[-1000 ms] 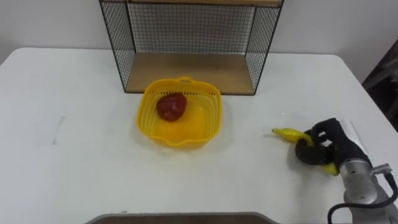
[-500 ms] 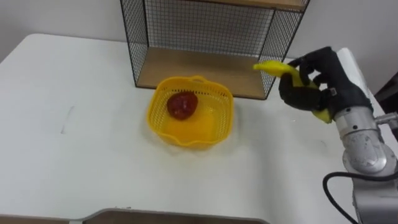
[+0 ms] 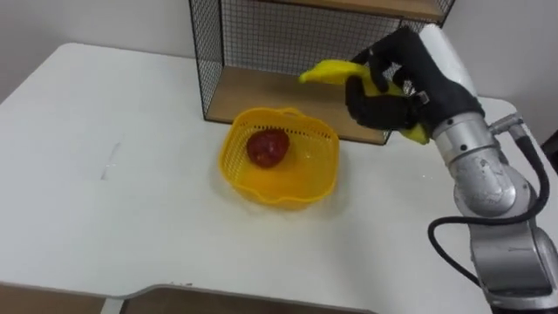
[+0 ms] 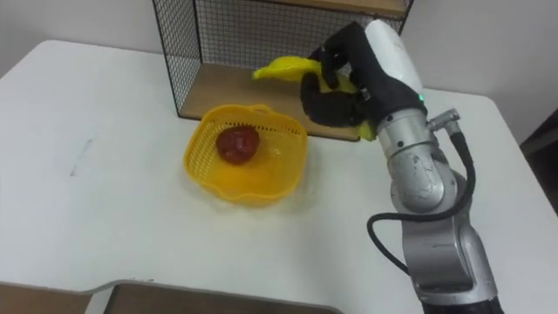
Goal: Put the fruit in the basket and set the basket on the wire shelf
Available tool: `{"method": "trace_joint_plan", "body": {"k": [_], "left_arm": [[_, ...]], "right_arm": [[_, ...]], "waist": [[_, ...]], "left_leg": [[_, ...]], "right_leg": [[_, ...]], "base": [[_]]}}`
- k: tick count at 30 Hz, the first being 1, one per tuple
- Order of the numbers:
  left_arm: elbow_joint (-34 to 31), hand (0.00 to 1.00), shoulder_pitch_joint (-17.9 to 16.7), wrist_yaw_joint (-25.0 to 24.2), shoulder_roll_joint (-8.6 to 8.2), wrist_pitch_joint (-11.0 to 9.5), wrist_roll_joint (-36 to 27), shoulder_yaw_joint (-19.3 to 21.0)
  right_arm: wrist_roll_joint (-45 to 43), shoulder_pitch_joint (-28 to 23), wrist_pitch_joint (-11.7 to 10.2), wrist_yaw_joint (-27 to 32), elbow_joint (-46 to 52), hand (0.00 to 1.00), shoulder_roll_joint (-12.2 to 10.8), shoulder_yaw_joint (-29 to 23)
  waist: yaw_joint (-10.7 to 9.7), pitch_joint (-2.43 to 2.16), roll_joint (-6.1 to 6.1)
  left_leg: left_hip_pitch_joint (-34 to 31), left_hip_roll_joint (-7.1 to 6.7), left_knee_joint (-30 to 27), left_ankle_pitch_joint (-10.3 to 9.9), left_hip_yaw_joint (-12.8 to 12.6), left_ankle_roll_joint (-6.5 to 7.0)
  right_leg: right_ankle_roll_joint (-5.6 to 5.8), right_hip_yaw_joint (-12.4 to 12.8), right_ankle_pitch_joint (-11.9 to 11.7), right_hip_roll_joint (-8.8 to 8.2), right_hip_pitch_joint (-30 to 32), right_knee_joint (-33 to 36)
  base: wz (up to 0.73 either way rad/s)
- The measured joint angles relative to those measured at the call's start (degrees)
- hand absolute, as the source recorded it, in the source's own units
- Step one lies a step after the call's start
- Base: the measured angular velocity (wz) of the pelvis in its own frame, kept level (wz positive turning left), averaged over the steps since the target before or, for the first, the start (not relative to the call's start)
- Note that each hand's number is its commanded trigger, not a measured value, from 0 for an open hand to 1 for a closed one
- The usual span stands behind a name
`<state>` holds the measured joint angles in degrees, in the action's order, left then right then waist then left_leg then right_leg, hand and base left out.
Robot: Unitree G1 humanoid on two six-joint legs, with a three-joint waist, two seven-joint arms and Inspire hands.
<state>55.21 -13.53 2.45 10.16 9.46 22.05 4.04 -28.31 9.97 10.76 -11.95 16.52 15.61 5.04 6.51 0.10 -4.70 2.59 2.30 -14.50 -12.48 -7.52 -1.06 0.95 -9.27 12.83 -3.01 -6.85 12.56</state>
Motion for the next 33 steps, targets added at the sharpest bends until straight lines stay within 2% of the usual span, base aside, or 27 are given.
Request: {"method": "trace_joint_plan", "body": {"k": [2, 5, 6, 7, 8, 12, 18, 24, 33], "left_arm": [[0.0, 0.00, 0.3, -0.2, 0.00, 0.0, 0.0, -0.3], [1.0, 0.00, 1.7, -0.3, -0.15, 0.0, 0.0, -1.2], [1.9, 0.00, 2.2, -0.3, -0.17, 0.0, 0.0, -1.3], [2.4, 0.00, 2.4, -0.3, -0.17, 0.1, 0.0, -1.4], [2.5, 0.00, 2.5, -0.4, -0.18, 0.4, 0.1, -1.7], [2.9, 0.00, 2.4, -0.4, -0.27, 0.7, 0.0, -2.0], [2.1, 0.00, 2.5, -0.4, -0.42, 0.7, 0.0, -2.1], [2.1, 0.00, 2.5, -0.5, -0.38, 0.7, 0.0, -2.1], [2.1, 0.00, 2.3, -0.8, -0.32, 0.4, -0.1, -2.5]], "right_arm": [[0.3, 0.0, 0.0, -1.0, -0.1, 1.00, 0.0, 0.9], [1.1, 0.3, 0.0, -2.1, -1.6, 1.00, -0.6, 1.9], [1.1, 0.8, 0.3, -2.6, -2.8, 0.83, -1.1, 2.5], [1.1, 0.9, 0.5, -3.1, -3.1, 0.27, -1.2, 2.7], [1.1, 1.0, 0.6, -3.8, -3.7, 0.00, -1.5, 2.8], [1.1, 1.3, 0.9, -4.4, -6.9, 0.00, -2.3, 2.8], [4.0, 1.3, 1.2, -4.0, -14.1, 0.00, -2.3, 2.7], [7.2, 1.3, 1.1, -3.7, -16.3, 0.00, -1.8, 2.7], [9.6, 1.3, 0.7, -3.2, -18.7, 0.00, -1.7, 2.8]], "waist": [[0.4, 0.13, 0.11], [1.7, 0.75, 0.14], [1.8, 0.76, 0.05], [1.8, 0.79, 0.02], [1.9, 0.83, -0.02], [2.1, 0.81, -0.04], [2.5, 0.77, 0.04], [1.9, 0.44, 0.44], [1.8, 0.37, 0.14]], "left_leg": [[0.0, 0.01, 0.0, 0.0, 0.3, -0.01], [-0.1, 0.01, 0.1, 0.0, 0.3, -0.06], [-0.5, 0.01, 0.2, 0.1, 0.4, -0.06], [-0.6, 0.00, 0.2, 0.1, 0.4, -0.06], [-1.0, 0.00, 0.2, 0.1, 0.4, -0.05], [-0.9, 0.01, -0.2, 0.1, 0.5, -0.05], [-1.0, 0.00, -0.3, 0.1, 0.5, -0.05], [-0.9, -0.13, -0.4, 0.1, 1.2, -0.05], [-0.8, -0.13, -0.7, 0.1, 1.4, -0.05]], "right_leg": [[0.00, -0.4, 0.0, 0.00, -0.2, 0.0], [0.00, -0.5, 0.0, 0.05, -0.2, -0.1], [0.00, -0.5, 0.0, 0.05, -0.2, -0.1], [0.00, -0.6, 0.0, 0.05, -0.1, -0.1], [0.00, -0.6, 0.0, 0.04, 0.0, -0.1], [0.00, -1.1, 0.0, 0.00, 0.0, -0.2], [0.00, -1.1, 0.0, -0.05, 0.3, -0.6], [0.00, -1.8, 0.0, -0.09, -0.2, -0.8], [0.00, -1.9, 0.0, -0.09, -0.5, -0.8]], "base": [[0.09], [0.01], [0.00], [0.00], [0.00], [0.00], [0.00], [0.05], [0.01]]}}
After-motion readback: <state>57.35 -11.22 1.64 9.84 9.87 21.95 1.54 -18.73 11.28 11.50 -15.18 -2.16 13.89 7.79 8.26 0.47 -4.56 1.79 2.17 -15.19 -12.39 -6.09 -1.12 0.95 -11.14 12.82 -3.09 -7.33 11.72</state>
